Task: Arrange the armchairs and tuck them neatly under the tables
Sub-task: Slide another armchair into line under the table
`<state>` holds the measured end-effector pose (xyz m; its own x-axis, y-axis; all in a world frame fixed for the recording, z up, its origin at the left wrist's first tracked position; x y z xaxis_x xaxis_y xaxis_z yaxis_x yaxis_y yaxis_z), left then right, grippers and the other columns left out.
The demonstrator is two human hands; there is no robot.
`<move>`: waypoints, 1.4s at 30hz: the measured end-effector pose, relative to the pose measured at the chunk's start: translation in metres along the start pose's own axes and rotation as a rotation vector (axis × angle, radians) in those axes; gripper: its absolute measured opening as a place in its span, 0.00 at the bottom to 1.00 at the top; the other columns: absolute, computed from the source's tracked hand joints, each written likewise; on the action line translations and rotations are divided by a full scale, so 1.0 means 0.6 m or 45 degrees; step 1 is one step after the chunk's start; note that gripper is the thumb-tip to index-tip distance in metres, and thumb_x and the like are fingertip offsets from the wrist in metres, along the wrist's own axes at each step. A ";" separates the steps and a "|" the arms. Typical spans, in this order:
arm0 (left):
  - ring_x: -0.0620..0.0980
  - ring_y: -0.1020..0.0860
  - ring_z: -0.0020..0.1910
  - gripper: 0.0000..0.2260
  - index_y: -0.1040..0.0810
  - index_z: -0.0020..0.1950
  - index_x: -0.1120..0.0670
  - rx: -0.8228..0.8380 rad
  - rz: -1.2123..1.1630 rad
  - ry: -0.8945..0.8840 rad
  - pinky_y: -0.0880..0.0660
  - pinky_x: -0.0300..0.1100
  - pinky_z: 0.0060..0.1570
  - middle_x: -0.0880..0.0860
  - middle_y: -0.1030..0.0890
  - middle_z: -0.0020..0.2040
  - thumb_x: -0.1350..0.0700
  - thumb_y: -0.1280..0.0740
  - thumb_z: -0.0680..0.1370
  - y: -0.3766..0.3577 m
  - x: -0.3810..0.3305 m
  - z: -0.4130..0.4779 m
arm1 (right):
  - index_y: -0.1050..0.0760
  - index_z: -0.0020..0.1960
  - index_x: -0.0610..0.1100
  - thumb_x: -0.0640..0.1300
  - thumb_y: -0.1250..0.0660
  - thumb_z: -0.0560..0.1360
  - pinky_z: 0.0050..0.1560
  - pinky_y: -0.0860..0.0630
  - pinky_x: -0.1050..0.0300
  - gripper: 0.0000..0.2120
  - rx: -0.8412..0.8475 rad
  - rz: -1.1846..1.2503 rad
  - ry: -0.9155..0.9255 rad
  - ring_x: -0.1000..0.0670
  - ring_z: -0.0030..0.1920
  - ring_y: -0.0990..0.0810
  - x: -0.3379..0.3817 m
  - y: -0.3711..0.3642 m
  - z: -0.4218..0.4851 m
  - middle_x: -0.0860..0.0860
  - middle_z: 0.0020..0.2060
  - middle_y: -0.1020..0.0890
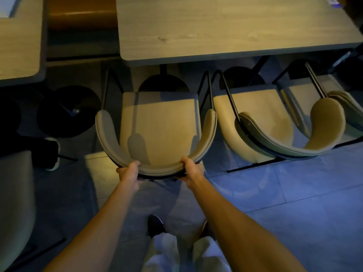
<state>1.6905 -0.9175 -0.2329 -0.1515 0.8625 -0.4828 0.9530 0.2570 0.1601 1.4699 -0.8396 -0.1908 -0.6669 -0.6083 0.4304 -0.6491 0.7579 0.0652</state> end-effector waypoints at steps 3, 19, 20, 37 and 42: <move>0.63 0.23 0.62 0.25 0.33 0.71 0.57 -0.027 -0.051 0.022 0.18 0.60 0.40 0.61 0.25 0.67 0.64 0.30 0.76 -0.041 0.035 -0.026 | 0.30 0.62 0.39 0.39 0.27 0.75 0.54 0.17 0.32 0.18 -0.028 -0.052 0.021 0.39 0.54 0.19 0.024 0.043 0.013 0.41 0.54 0.21; 0.64 0.24 0.65 0.25 0.33 0.71 0.55 -0.089 -0.165 0.082 0.17 0.62 0.43 0.61 0.26 0.69 0.64 0.30 0.76 -0.134 0.120 -0.087 | 0.30 0.67 0.38 0.40 0.25 0.73 0.50 0.15 0.33 0.26 0.036 -0.150 0.041 0.37 0.59 0.19 0.080 0.162 0.052 0.39 0.61 0.21; 0.64 0.24 0.64 0.25 0.33 0.71 0.55 -0.090 -0.168 0.079 0.17 0.60 0.39 0.61 0.26 0.69 0.64 0.30 0.76 -0.136 0.123 -0.089 | 0.30 0.67 0.38 0.40 0.25 0.73 0.49 0.15 0.35 0.25 0.039 -0.154 0.040 0.37 0.59 0.19 0.081 0.166 0.053 0.39 0.61 0.21; 0.63 0.25 0.65 0.25 0.32 0.71 0.55 -0.085 -0.149 0.023 0.19 0.53 0.25 0.60 0.26 0.69 0.62 0.29 0.76 -0.131 0.151 -0.105 | 0.29 0.70 0.38 0.40 0.24 0.72 0.38 0.14 0.44 0.29 0.124 -0.158 0.052 0.39 0.59 0.19 0.068 0.196 0.063 0.39 0.62 0.20; 0.64 0.24 0.64 0.25 0.34 0.71 0.56 -0.082 -0.145 -0.007 0.18 0.56 0.30 0.61 0.26 0.69 0.61 0.30 0.76 -0.134 0.150 -0.109 | 0.31 0.70 0.40 0.42 0.25 0.72 0.49 0.15 0.35 0.29 0.156 -0.185 0.053 0.38 0.61 0.19 0.064 0.197 0.074 0.40 0.63 0.21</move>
<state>1.5833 -0.8321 -0.2329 -0.2565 0.8238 -0.5055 0.9109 0.3809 0.1586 1.3512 -0.7843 -0.2066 -0.5488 -0.6972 0.4613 -0.7790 0.6267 0.0202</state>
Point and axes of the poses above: each hand's wrist, its own z-axis towards the middle knuckle, its own y-axis out of the back of the hand, x = y × z, the point moved 5 cm from there along z, towards the middle knuckle
